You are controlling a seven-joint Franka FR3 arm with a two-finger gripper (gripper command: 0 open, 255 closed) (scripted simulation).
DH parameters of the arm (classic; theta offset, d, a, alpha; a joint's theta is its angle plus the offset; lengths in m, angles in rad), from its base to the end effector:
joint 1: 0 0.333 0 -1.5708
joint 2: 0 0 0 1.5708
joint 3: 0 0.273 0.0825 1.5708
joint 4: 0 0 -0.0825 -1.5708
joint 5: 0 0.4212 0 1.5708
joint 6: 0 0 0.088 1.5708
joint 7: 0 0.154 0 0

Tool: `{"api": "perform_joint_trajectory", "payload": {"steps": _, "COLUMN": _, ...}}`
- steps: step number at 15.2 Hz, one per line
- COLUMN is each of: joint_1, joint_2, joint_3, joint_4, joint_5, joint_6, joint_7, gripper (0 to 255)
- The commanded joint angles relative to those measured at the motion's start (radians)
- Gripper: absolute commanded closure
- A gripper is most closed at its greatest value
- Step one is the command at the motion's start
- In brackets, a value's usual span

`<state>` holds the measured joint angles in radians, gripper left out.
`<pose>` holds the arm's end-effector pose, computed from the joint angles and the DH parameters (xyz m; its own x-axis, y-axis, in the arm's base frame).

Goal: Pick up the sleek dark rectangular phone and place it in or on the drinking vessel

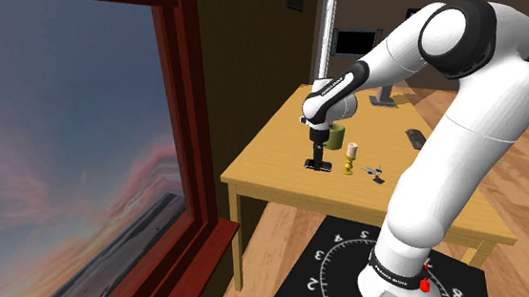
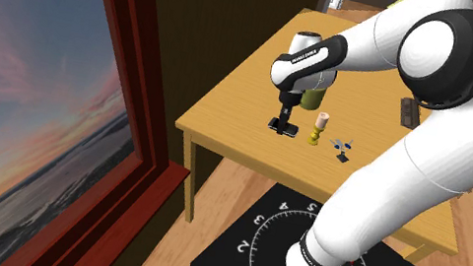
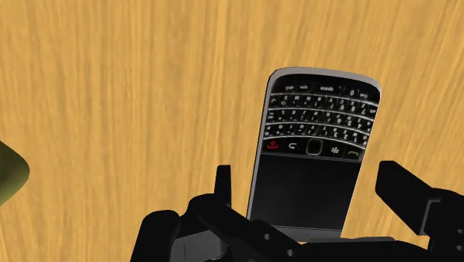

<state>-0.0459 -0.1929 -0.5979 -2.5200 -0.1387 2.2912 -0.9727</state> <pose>0.3818 -0.2755 0.2154 0.9057 0.4230 -0.0271 0.4211 -0.9052 -0.0576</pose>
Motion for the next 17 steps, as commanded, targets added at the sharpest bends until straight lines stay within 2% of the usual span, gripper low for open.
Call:
{"api": "perform_joint_trajectory", "payload": {"steps": 1, "joint_1": 0.000, "joint_2": 0.000, "joint_3": 0.000, "joint_4": 0.000, "joint_5": 0.000, "joint_6": 0.000, "joint_7": 0.000, "gripper": 0}}
{"api": "perform_joint_trajectory", "payload": {"steps": 3, "joint_1": 0.000, "joint_2": 0.000, "joint_3": 0.000, "joint_4": 0.000, "joint_5": 0.000, "joint_6": 0.000, "joint_7": 0.000, "gripper": 0}}
{"api": "perform_joint_trajectory", "payload": {"steps": 4, "joint_1": 0.000, "joint_2": 0.000, "joint_3": 0.000, "joint_4": 0.000, "joint_5": 0.000, "joint_6": 0.000, "joint_7": 0.000, "gripper": 255}}
{"api": "perform_joint_trajectory", "payload": {"steps": 13, "joint_1": 0.000, "joint_2": 0.000, "joint_3": 0.000, "joint_4": 0.000, "joint_5": 0.000, "joint_6": 0.000, "joint_7": 0.000, "gripper": 255}}
{"api": "perform_joint_trajectory", "payload": {"steps": 17, "joint_1": -0.006, "joint_2": -0.044, "joint_3": 0.012, "joint_4": 0.023, "joint_5": -0.020, "joint_6": -0.062, "joint_7": 0.017, "gripper": 255}}
